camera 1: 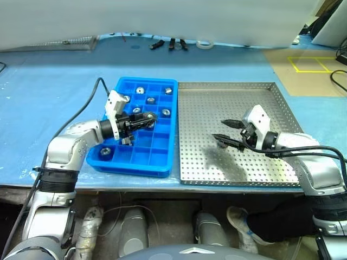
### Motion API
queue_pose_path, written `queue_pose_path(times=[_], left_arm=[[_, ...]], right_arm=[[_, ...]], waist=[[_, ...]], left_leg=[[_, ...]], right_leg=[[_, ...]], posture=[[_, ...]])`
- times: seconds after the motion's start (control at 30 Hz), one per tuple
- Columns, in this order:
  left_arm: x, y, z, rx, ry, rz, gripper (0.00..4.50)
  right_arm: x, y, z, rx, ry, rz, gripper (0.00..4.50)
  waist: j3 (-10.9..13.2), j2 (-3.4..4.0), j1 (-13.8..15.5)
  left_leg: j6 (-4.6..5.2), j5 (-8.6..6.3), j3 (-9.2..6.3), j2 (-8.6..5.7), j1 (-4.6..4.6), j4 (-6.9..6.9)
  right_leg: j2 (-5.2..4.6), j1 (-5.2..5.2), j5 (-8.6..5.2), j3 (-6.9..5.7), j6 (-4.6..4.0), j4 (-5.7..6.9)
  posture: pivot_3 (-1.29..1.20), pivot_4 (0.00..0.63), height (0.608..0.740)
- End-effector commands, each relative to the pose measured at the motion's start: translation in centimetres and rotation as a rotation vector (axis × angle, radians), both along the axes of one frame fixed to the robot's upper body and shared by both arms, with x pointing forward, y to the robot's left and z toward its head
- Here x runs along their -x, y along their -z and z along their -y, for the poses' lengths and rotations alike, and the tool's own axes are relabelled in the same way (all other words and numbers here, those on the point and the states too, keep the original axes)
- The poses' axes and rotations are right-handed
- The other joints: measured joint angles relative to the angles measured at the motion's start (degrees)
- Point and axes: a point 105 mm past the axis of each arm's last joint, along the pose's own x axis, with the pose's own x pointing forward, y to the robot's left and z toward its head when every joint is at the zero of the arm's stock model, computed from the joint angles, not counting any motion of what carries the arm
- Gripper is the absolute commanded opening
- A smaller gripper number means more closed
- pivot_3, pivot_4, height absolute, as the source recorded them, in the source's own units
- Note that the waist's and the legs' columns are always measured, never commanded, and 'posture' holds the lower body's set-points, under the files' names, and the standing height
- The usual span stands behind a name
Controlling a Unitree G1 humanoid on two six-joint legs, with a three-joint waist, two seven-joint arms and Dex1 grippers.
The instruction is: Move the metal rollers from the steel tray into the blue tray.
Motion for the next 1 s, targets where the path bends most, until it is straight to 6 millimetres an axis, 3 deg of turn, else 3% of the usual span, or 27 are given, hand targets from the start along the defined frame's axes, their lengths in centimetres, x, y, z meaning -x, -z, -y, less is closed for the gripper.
queue_pose_path(times=[0.03,0.2,0.47,0.6,0.8,1.0], left_arm=[[1.1,-1.3,-0.3,0.005,0.031,0.029,1.29],[3.1,0.5,-0.3,-0.051,0.098,-0.042,1.29],[1.7,2.7,-2.1,-0.137,-0.053,-0.043,1.29],[1.4,2.6,-1.6,-0.138,-0.058,-0.018,1.29],[3.3,3.2,-0.7,-0.174,0.064,-0.038,1.29],[5.0,4.3,-1.5,-0.247,0.14,-0.068,1.29]], right_arm=[[-0.3,-2.8,-1.9,-0.08,-0.065,0.057,3.13],[-1.3,-3.3,-3.2,-0.083,-0.099,0.069,3.13],[-1.0,-2.7,-4.0,-0.09,-0.123,0.056,3.13],[-0.8,-2.5,-4.3,-0.099,-0.128,0.053,3.13],[-0.6,-2.5,-4.3,-0.103,-0.122,0.056,3.13],[-0.3,-2.1,-3.8,-0.096,-0.107,0.045,3.13]], waist=[[0.0,0.0,0.05],[0.0,0.0,0.28],[0.0,0.0,1.69],[0.0,0.0,1.69],[0.0,0.0,1.56],[0.0,0.0,1.37]], left_leg=[[0.0,0.0,0.0,-0.01,-0.01,0.0],[-0.01,0.0,-0.02,0.01,-0.02,-0.03],[-0.08,0.05,-0.06,-0.03,-0.05,-0.02],[-0.12,0.07,-0.09,0.0,-0.04,-0.02],[-0.12,0.07,-0.1,0.01,-0.04,-0.03],[-0.15,0.09,-0.1,0.02,-0.02,-0.08]], right_leg=[[0.0,-0.01,0.0,0.0,0.0,0.0],[0.0,-0.01,0.0,-0.04,0.0,0.0],[0.0,-0.01,0.01,-0.08,0.0,0.03],[0.0,-0.01,0.01,-0.1,0.01,0.06],[0.0,-0.01,0.01,-0.09,0.0,0.06],[0.02,-0.03,0.0,-0.09,0.01,0.06]], posture=[[-0.07,0.15,0.74],[-0.05,0.15,0.74],[-0.03,0.15,0.74],[-0.03,0.15,0.74],[-0.05,0.15,0.74],[-0.06,0.15,0.74]])
